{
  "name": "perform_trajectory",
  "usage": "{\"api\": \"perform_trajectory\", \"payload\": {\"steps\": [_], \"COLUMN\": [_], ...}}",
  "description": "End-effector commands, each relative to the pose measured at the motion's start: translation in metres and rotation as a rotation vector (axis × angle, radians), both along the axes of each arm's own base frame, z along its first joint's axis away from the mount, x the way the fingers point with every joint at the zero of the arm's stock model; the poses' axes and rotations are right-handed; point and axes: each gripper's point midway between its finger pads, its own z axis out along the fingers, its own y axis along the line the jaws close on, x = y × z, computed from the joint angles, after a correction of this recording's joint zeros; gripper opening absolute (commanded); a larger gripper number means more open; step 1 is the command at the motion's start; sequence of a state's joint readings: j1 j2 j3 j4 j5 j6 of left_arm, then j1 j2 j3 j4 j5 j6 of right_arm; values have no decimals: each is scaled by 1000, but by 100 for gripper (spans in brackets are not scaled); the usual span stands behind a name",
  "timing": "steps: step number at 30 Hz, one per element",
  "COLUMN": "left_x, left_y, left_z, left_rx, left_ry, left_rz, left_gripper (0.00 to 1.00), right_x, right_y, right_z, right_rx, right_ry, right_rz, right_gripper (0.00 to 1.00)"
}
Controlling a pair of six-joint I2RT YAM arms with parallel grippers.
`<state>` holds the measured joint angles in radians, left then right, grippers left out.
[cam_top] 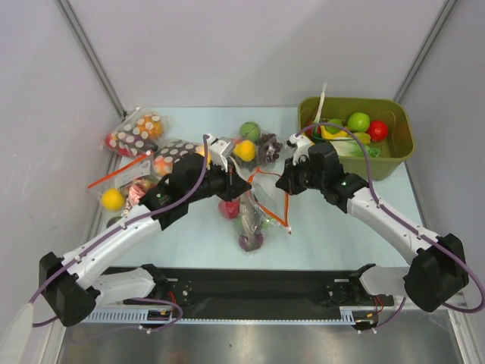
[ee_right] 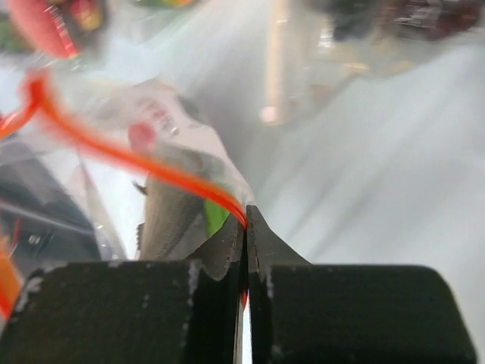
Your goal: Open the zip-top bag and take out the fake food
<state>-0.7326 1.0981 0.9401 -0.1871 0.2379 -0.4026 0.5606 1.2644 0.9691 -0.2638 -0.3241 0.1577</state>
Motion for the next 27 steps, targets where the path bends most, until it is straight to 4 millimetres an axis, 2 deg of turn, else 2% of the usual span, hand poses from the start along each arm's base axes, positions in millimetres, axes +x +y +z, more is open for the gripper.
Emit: {"api": "perform_trajectory", "payload": {"steps": [1, 5, 9, 12, 13, 15, 16, 17, 20, 22, 27], "left_x": [4, 1, 1, 2, 0, 3, 4, 5, 12, 14, 17], "left_y": [12, 17, 22, 16, 13, 6, 3, 0, -6, -8, -9], "left_z": [8, 8, 5, 3, -2, -1, -7, -10, -10, -8, -6], "left_rx": [85, 126, 148, 115, 105, 73, 75, 72, 56, 51, 49], "left_ry": [-35, -22, -14, -9, 2, -1, 21, 31, 25, 20, 15], "left_rz": [-8, -25, -24, -29, -44, -54, -57, -62, -57, -53, -50], "left_gripper": [0, 0, 0, 0, 0, 0, 0, 0, 0, 0, 0], "right_x": [26, 36, 37, 35, 33, 27, 23, 19, 6, -3, -28], "right_y": [-28, -48, -64, -67, -65, -60, -57, -52, -49, -45, -24], "right_z": [5, -6, -21, -22, -20, -6, 1, 9, 39, 64, 98], "right_rx": [-42, -102, -176, -182, -171, -139, -126, -115, -76, -31, 97], "right_ry": [-19, -3, 31, 38, 38, 15, -2, -20, -81, -121, -158], "right_rz": [-147, -247, -328, -340, -328, -302, -289, -272, -253, -240, -139], "right_gripper": [0, 0, 0, 0, 6, 17, 22, 31, 43, 45, 48]}}
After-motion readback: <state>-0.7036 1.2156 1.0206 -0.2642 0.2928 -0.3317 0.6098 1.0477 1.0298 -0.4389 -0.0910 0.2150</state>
